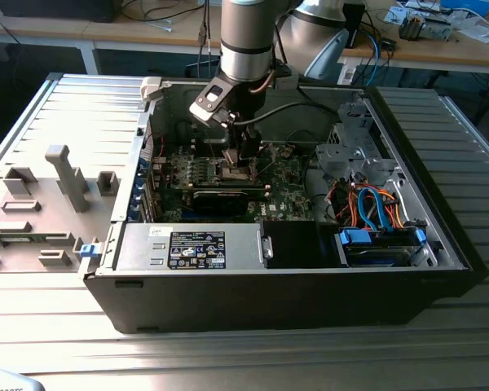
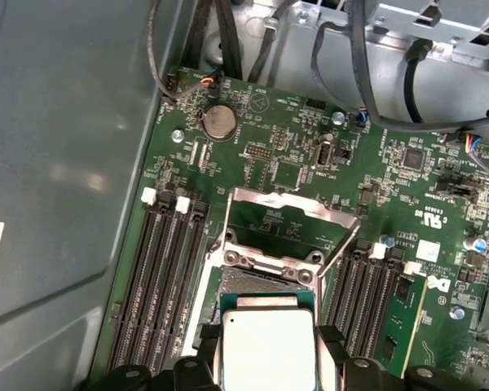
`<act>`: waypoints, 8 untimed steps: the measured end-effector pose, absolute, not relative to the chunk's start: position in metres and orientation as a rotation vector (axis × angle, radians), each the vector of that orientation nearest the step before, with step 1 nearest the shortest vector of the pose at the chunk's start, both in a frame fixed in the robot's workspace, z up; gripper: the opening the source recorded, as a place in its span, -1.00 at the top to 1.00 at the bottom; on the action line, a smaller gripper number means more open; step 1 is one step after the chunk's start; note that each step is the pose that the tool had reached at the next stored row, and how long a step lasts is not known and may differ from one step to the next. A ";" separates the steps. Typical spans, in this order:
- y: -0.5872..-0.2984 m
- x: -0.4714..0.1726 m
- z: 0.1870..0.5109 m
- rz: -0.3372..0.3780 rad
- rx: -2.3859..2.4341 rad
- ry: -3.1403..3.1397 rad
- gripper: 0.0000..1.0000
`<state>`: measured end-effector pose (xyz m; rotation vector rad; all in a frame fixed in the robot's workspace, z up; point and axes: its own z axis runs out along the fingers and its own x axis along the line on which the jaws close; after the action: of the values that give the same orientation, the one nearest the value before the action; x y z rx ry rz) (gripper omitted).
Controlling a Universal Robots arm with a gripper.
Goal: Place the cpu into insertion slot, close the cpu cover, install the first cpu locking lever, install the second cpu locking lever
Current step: 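Place the cpu into insertion slot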
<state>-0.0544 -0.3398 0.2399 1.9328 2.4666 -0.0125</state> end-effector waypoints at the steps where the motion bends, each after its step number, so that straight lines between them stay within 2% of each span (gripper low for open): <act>1: -0.340 -0.054 0.240 -0.012 1.942 2.459 -0.09; 8: -0.340 -0.054 0.237 -0.013 2.034 2.384 -0.09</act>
<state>-0.0544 -0.3398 0.2374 2.0340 2.3843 -0.0129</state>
